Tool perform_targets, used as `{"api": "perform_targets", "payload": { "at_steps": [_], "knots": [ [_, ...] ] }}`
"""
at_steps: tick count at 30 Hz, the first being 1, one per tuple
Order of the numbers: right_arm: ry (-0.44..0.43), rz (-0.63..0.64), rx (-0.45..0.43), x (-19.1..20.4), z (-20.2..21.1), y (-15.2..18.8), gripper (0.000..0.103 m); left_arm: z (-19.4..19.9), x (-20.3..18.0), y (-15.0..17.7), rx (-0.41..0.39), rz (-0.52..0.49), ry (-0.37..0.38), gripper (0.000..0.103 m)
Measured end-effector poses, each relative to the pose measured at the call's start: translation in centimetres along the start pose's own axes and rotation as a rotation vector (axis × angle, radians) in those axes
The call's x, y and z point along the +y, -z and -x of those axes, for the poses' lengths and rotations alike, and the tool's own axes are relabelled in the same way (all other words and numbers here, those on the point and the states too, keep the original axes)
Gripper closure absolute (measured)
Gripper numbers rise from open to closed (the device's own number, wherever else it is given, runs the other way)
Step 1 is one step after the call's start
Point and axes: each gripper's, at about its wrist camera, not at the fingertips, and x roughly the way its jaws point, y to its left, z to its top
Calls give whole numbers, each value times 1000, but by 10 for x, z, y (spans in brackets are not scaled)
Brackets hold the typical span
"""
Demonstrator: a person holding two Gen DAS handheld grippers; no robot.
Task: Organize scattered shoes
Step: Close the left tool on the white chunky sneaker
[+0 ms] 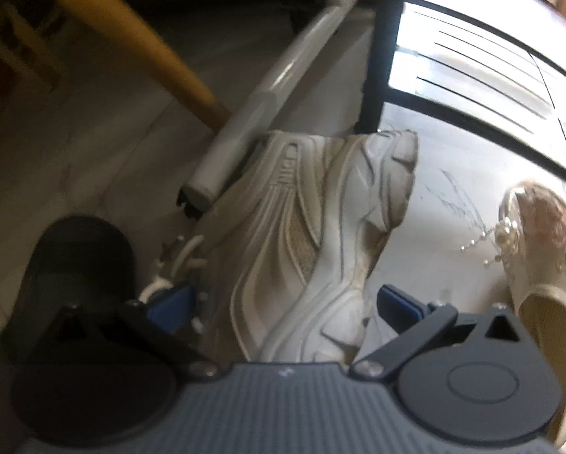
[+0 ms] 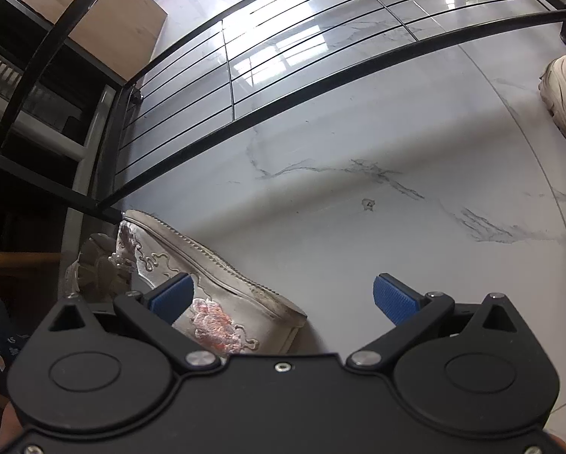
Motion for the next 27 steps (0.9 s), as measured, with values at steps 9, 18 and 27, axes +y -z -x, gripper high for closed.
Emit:
{"api": "perform_targets", "payload": {
  "at_steps": [9, 18, 27],
  "knots": [
    [1, -7, 6, -2, -1, 0, 0, 0, -5, 2, 59, 0, -57, 18],
    [2, -20, 19, -4, -4, -1, 0, 9, 0, 1, 84, 87, -57, 26],
    [-3, -26, 18, -5, -3, -1, 0, 29, -4, 1, 72, 92, -66, 32]
  ]
}}
